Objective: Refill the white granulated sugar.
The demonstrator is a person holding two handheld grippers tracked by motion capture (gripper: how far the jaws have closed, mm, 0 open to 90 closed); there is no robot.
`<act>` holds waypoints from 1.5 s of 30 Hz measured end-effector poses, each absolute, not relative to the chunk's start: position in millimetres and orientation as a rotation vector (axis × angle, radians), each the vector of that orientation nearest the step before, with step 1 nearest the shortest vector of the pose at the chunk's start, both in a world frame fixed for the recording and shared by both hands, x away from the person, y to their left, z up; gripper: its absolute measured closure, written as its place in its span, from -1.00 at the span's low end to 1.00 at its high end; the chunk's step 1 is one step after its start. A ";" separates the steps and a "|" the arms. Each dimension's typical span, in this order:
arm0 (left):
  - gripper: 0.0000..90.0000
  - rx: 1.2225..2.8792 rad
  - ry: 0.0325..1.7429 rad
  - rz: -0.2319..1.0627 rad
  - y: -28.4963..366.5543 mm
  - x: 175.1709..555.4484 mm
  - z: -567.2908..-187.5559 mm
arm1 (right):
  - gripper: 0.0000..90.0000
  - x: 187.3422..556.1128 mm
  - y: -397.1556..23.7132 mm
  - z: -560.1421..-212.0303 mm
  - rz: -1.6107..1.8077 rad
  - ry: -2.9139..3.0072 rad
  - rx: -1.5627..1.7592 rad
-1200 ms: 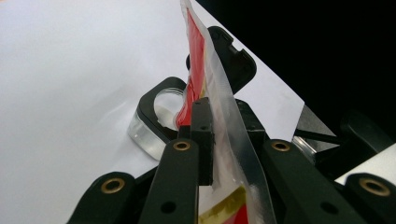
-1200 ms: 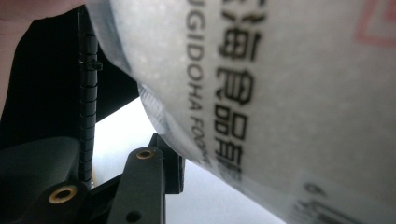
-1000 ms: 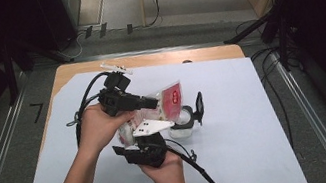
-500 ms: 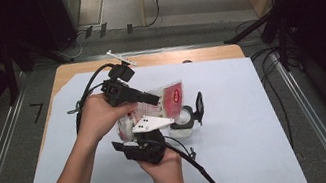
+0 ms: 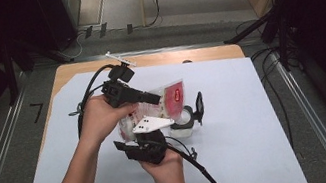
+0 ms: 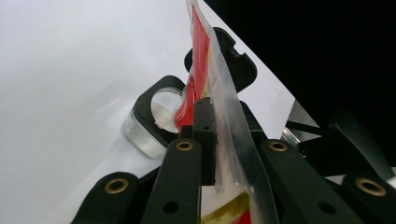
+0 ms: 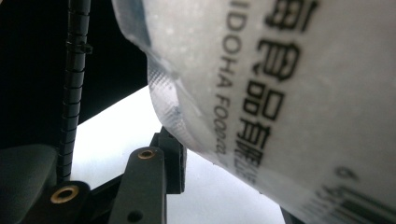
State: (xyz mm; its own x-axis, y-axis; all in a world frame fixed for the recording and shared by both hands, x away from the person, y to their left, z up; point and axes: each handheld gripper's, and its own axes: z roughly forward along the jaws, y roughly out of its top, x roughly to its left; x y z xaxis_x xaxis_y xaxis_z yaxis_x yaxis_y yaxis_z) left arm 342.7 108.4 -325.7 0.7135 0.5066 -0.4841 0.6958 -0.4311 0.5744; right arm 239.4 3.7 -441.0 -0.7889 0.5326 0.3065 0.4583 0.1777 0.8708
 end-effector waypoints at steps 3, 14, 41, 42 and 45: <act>0.86 2.120 0.916 -0.285 109.1 341.5 -325.5 | 0.40 239.3 4.1 -440.8 1.698 2.356 0.996; 0.85 2.111 0.916 -0.293 110.7 342.5 -325.8 | 0.40 238.4 5.0 -439.2 1.698 2.363 0.994; 0.83 2.095 0.910 -0.298 108.2 342.8 -326.9 | 0.40 238.4 2.1 -436.3 1.692 2.382 1.015; 0.82 2.094 0.912 -0.300 107.9 342.5 -326.7 | 0.40 238.4 2.0 -436.4 1.692 2.381 1.014; 0.82 2.095 0.914 -0.300 107.3 342.0 -326.4 | 0.40 238.1 1.7 -436.3 1.696 2.379 1.015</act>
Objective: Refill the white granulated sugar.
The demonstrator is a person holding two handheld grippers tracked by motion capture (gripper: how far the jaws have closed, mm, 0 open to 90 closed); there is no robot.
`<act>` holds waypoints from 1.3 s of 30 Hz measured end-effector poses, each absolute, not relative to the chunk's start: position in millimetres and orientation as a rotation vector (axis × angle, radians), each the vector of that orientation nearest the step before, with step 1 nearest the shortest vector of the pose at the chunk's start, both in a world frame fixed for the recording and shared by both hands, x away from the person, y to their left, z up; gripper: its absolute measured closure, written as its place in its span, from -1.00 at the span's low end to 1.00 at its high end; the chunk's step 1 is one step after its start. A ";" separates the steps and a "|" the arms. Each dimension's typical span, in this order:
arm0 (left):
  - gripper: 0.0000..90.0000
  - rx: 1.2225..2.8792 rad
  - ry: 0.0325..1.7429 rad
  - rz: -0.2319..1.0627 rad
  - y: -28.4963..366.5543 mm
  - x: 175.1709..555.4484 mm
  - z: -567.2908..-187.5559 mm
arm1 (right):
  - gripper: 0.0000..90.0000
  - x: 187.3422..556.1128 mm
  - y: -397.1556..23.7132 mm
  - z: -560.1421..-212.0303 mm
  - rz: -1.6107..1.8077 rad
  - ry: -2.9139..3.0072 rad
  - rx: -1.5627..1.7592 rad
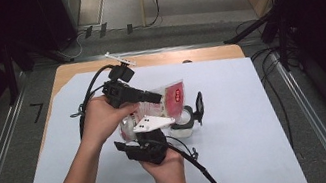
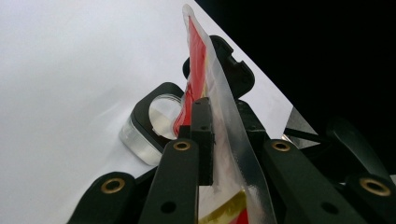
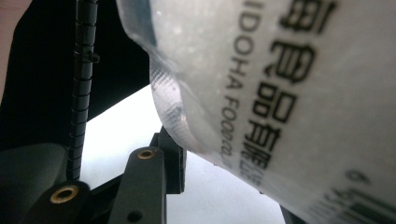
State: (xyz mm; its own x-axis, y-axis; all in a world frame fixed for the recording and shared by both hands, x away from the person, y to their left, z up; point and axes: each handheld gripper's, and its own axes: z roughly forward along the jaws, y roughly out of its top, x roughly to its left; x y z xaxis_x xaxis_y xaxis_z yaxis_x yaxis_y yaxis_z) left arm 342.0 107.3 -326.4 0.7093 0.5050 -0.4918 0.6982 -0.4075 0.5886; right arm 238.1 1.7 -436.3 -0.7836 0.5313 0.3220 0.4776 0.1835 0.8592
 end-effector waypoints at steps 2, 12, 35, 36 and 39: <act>0.82 2.094 0.915 -0.296 106.9 341.6 -326.3 | 0.40 237.8 1.7 -436.3 1.699 2.378 1.017; 0.81 2.098 0.909 -0.298 105.7 341.0 -325.7 | 0.40 237.1 1.4 -436.1 1.706 2.375 1.022; 0.80 2.105 0.904 -0.289 104.2 339.5 -323.8 | 0.40 235.6 1.6 -435.0 1.717 2.362 1.030; 0.80 2.105 0.904 -0.289 104.2 339.5 -323.9 | 0.40 235.6 1.8 -434.9 1.717 2.361 1.029; 0.80 2.105 0.904 -0.286 104.0 339.4 -323.9 | 0.40 235.8 1.9 -435.1 1.717 2.360 1.030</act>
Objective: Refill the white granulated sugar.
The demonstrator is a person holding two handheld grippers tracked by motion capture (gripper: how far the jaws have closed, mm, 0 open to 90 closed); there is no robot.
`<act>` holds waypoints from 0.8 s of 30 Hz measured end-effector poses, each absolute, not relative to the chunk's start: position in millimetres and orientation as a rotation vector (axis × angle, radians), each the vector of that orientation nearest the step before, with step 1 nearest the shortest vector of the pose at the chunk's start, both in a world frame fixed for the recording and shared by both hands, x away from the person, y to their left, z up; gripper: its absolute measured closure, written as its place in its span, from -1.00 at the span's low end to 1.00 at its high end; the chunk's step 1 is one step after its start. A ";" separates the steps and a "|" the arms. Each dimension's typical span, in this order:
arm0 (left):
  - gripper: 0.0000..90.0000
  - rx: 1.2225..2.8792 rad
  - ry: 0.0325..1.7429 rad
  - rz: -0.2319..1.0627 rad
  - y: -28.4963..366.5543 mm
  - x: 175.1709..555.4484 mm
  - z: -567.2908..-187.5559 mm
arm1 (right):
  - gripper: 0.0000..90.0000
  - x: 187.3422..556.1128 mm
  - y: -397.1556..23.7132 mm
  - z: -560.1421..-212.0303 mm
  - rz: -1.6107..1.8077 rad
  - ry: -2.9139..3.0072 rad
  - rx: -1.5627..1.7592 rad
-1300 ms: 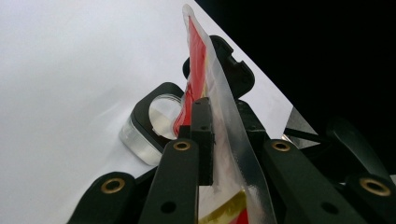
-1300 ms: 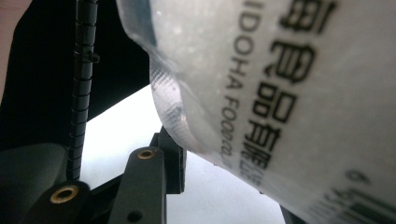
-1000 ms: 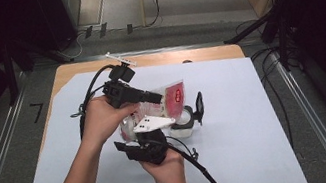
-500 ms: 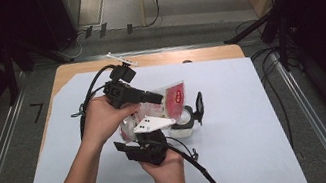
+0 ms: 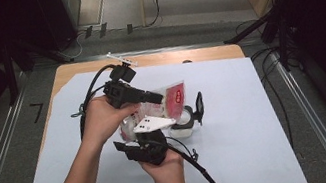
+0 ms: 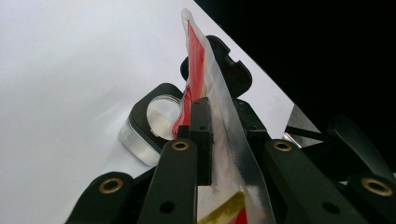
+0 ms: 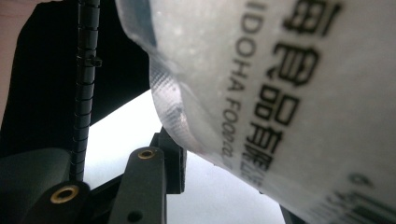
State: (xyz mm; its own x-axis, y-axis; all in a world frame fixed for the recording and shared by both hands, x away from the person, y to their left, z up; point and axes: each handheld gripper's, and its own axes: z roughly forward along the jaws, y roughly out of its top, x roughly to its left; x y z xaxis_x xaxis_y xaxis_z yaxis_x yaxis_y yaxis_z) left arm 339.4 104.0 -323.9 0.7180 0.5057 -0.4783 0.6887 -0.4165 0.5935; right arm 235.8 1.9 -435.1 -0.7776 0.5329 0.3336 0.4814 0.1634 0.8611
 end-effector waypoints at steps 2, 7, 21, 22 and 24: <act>0.80 2.105 0.903 -0.283 103.9 339.3 -323.9 | 0.40 235.9 1.9 -435.2 1.719 2.361 1.029; 0.80 2.107 0.896 -0.282 103.6 338.4 -323.2 | 0.40 235.5 2.0 -435.0 1.719 2.359 1.031; 0.80 2.105 0.891 -0.278 104.1 338.0 -322.4 | 0.40 235.7 2.3 -434.2 1.716 2.363 1.022; 0.80 2.105 0.891 -0.278 104.0 338.0 -322.4 | 0.40 235.8 2.2 -434.2 1.716 2.363 1.022; 0.79 2.106 0.888 -0.276 103.9 337.9 -322.3 | 0.40 235.9 2.0 -434.1 1.714 2.364 1.022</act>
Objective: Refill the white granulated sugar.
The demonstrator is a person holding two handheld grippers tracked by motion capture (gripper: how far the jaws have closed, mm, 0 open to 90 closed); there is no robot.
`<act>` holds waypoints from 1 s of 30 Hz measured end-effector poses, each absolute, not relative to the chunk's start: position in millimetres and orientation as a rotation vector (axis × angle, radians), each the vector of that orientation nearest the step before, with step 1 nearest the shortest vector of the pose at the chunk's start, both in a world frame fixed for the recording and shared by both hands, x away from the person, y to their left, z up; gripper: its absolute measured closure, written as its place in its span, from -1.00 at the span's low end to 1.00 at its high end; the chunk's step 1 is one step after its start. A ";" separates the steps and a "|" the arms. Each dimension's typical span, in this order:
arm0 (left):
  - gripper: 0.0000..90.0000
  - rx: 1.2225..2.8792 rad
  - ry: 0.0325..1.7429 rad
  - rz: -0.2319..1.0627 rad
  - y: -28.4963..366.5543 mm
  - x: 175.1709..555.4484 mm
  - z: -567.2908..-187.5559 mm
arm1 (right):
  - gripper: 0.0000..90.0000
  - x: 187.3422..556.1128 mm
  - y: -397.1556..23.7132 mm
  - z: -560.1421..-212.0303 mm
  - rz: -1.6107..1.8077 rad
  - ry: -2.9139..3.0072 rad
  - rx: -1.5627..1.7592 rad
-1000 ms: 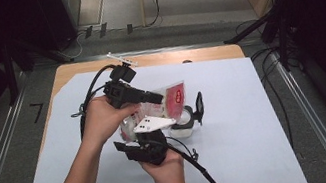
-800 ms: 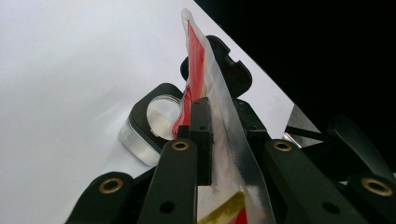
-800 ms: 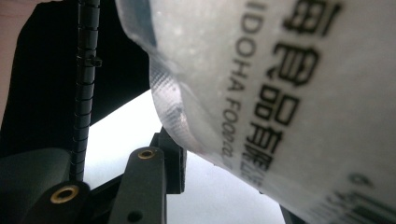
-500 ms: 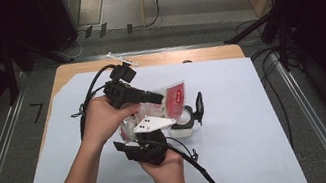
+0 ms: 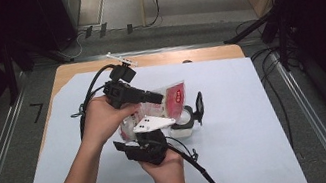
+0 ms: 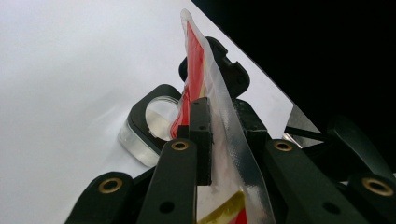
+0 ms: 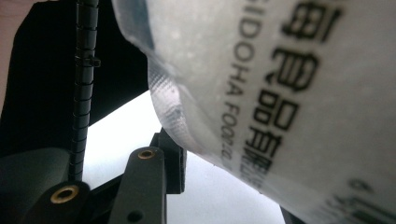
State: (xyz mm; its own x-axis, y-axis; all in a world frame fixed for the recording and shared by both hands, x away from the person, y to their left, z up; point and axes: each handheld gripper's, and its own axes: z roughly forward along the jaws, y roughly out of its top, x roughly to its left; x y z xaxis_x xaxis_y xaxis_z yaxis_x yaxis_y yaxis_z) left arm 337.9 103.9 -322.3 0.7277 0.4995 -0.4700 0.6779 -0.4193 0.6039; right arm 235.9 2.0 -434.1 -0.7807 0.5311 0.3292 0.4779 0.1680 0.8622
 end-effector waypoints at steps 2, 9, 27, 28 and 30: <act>0.79 2.100 0.889 -0.278 103.7 337.5 -321.8 | 0.40 235.7 2.0 -433.8 1.712 2.363 1.019; 0.79 2.096 0.892 -0.276 103.8 337.4 -321.8 | 0.40 236.1 2.0 -433.2 1.709 2.368 1.015; 0.79 2.108 0.887 -0.282 104.4 338.3 -322.6 | 0.40 235.9 2.8 -434.0 1.712 2.369 1.022; 0.79 2.108 0.888 -0.283 104.4 338.2 -322.6 | 0.40 235.9 2.8 -434.0 1.712 2.369 1.022; 0.79 2.107 0.888 -0.283 104.4 338.2 -322.5 | 0.40 235.8 2.8 -433.9 1.711 2.369 1.023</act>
State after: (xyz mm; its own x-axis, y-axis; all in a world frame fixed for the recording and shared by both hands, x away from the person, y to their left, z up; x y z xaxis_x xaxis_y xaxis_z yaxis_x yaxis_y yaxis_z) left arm 338.2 104.4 -322.5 0.7267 0.4971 -0.4741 0.6798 -0.4216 0.6001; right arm 235.8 2.8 -433.9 -0.7808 0.5306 0.3299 0.4800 0.1715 0.8604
